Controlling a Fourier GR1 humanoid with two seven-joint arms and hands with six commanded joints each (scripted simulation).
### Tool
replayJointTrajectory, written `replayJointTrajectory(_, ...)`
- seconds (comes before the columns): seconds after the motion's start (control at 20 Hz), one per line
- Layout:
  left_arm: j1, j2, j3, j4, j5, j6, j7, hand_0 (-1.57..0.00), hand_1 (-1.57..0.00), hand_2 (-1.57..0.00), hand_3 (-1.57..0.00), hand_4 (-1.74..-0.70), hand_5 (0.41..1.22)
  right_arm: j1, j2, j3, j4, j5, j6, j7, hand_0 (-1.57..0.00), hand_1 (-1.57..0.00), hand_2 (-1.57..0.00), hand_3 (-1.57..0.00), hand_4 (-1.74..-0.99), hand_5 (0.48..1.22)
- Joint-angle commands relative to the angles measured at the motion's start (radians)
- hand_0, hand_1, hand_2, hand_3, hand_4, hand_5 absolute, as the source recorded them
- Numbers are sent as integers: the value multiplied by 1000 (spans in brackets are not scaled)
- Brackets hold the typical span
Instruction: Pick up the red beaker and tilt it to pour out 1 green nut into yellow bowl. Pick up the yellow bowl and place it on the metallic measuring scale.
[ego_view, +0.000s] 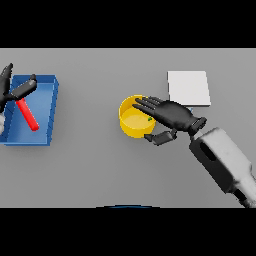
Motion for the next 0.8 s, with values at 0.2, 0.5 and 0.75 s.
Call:
replayJointTrajectory(0.2,-18,-11,0,21,0,-7,3,1,1,1,1,-795,725,-84,35,44,100,14,53,-12,1,1,1,1,-1244,685)
replayJointTrajectory(0.5,-17,5,4,14,3,-20,-10,1,1,1,1,-798,735,-128,56,96,203,48,78,-36,1,1,1,1,-1288,671)
replayJointTrajectory(0.75,-22,-2,2,30,-5,-17,-16,1,1,1,1,-797,735,-155,56,129,239,67,117,-42,1,1,1,1,-1307,690)
